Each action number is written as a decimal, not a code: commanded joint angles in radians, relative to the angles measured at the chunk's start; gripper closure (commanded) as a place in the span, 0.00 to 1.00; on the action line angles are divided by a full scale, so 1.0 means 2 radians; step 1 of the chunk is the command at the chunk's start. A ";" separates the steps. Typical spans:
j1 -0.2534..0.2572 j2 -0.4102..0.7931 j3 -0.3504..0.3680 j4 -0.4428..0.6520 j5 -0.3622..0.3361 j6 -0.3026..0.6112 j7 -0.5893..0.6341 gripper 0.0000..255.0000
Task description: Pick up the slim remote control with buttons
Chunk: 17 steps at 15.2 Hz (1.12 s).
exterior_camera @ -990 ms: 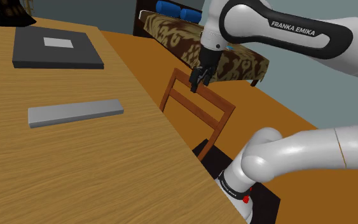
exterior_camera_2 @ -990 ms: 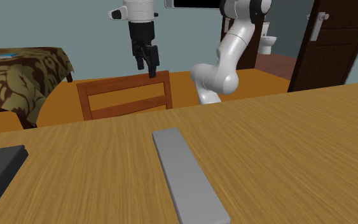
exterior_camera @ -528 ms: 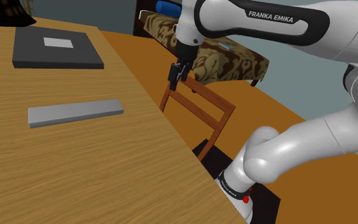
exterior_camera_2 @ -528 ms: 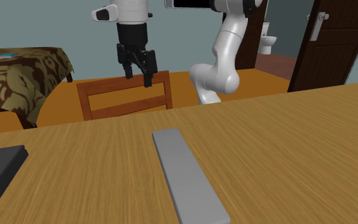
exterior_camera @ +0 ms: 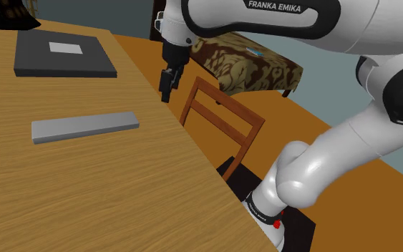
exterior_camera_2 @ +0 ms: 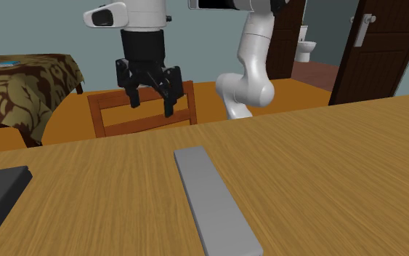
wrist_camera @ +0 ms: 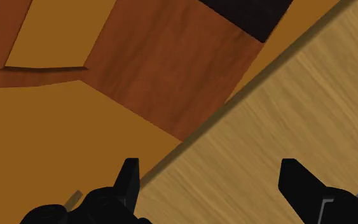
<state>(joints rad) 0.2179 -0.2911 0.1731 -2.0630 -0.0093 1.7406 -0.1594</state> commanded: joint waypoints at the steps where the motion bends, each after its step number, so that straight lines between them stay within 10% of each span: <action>1: 0.011 0.021 0.010 0.019 0.001 0.005 -0.014 0.00; 17: 0.095 0.185 0.095 0.196 -0.019 0.006 -0.102 0.00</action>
<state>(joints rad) 0.3982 0.0656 0.3536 -1.6848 -0.0438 1.7523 -0.3560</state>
